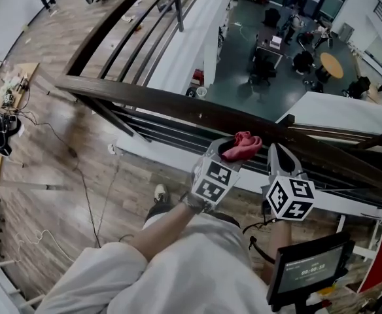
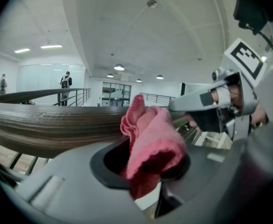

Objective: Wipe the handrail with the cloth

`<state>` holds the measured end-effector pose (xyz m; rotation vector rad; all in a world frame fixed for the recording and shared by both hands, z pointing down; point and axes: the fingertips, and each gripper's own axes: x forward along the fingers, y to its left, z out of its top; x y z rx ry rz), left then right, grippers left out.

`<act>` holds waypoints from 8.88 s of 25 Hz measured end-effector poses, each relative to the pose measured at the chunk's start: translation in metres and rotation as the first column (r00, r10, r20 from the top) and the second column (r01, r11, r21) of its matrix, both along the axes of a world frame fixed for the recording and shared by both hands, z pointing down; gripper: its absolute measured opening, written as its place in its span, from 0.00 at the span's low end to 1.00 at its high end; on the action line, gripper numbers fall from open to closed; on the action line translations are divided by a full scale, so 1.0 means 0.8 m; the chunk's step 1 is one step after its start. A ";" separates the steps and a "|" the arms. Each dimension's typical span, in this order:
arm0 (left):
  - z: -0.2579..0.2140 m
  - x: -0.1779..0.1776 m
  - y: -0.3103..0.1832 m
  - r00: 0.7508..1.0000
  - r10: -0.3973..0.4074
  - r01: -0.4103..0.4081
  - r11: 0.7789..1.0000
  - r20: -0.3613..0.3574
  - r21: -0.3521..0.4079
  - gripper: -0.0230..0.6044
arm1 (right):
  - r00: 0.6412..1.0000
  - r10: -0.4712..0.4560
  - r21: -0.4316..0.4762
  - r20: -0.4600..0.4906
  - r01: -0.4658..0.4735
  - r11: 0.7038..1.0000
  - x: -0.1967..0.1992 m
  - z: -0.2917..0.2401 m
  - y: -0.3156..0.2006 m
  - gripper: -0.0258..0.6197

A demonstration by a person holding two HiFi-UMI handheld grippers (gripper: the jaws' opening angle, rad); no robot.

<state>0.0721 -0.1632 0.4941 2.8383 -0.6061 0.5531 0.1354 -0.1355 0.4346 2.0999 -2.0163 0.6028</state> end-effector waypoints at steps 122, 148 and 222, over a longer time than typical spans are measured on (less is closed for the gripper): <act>-0.007 -0.369 -0.227 0.993 -0.114 0.111 0.987 0.014 0.120 0.26 | 0.988 -0.139 -0.018 -0.063 0.138 0.990 -0.363 -0.025 -0.220 0.04; -0.008 -0.488 -0.297 0.954 -0.297 0.287 0.942 0.034 0.174 0.26 | 0.974 -0.217 -0.006 -0.062 0.217 0.976 -0.424 -0.033 -0.266 0.04; -0.035 -0.776 -0.447 0.672 -0.738 0.710 0.666 0.064 0.231 0.24 | 0.922 -0.384 -0.021 -0.043 0.384 0.923 -0.524 -0.035 -0.350 0.04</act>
